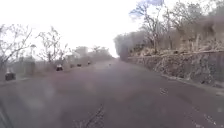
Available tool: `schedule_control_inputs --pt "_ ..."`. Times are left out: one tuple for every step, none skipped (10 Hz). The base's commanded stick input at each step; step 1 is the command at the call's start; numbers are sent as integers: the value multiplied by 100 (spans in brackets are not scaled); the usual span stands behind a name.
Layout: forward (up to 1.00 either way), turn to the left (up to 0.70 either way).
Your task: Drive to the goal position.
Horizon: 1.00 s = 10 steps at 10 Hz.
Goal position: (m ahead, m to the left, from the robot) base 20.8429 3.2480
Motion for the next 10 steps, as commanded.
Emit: schedule_control_inputs --pt "70 0" --pt "70 0" --pt "70 0" --pt "70 0" --pt "70 0" --pt "70 0" --pt "70 0" --pt "70 0" --pt "70 0" --pt "70 0"
